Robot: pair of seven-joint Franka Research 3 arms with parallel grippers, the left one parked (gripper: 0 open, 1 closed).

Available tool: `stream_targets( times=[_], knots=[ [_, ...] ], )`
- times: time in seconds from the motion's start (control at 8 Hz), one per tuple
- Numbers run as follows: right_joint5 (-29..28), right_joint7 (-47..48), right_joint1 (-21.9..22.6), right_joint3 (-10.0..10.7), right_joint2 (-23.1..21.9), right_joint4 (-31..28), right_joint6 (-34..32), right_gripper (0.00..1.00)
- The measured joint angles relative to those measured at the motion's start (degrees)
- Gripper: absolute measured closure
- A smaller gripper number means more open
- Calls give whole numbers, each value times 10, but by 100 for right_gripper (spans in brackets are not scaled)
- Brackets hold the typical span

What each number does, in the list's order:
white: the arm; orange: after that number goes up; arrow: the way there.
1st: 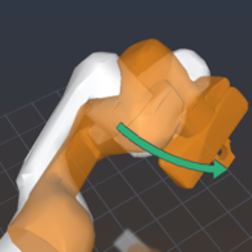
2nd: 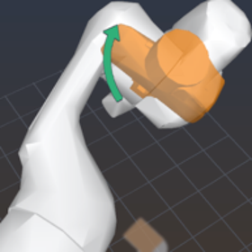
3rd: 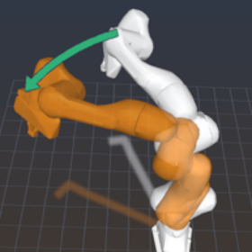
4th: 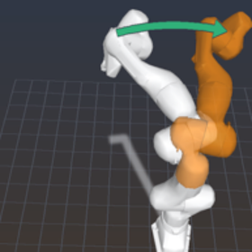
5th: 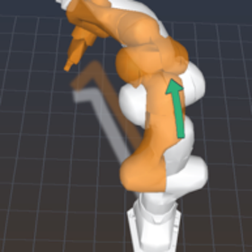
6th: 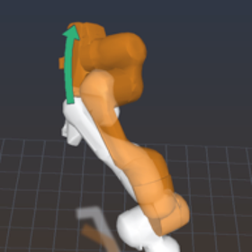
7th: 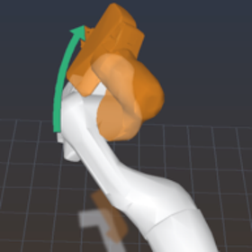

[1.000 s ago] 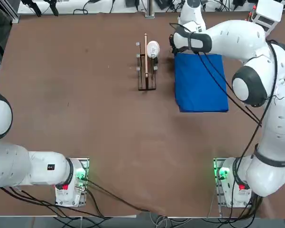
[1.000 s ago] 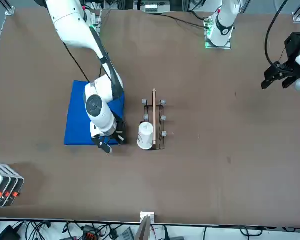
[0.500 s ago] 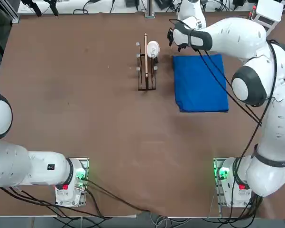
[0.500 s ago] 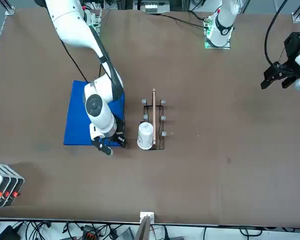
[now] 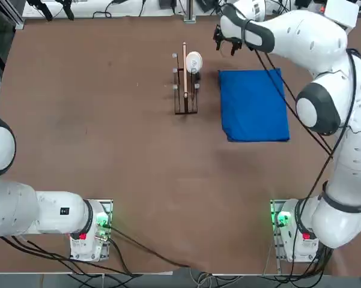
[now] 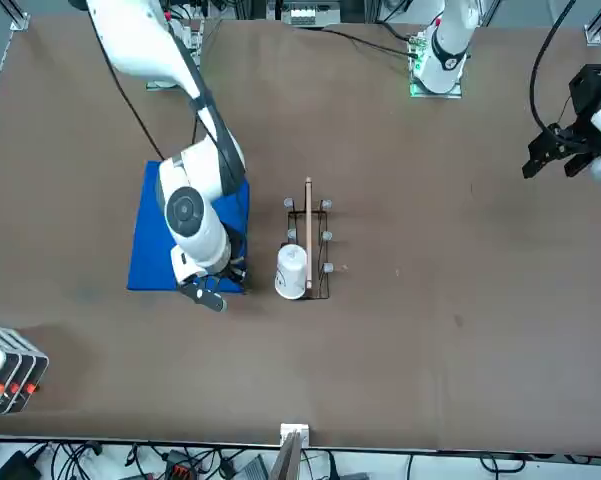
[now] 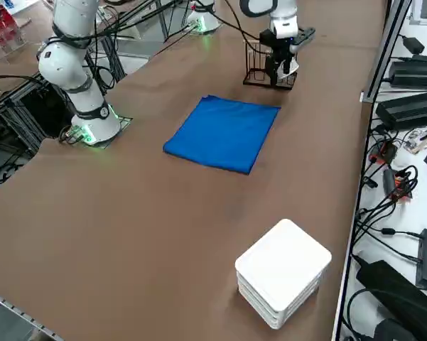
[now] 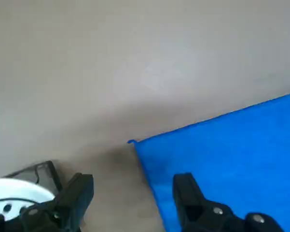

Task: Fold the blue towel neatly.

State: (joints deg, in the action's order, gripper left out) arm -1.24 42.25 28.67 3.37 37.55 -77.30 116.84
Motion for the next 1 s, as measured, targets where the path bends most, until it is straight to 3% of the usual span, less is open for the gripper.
stream_targets(
  times=[0.38,1.0],
  knots=[
    [12,-154,-34,11,-62,6,-119,0],
    [20,-380,-153,14,-185,8,-242,0]
  ],
)
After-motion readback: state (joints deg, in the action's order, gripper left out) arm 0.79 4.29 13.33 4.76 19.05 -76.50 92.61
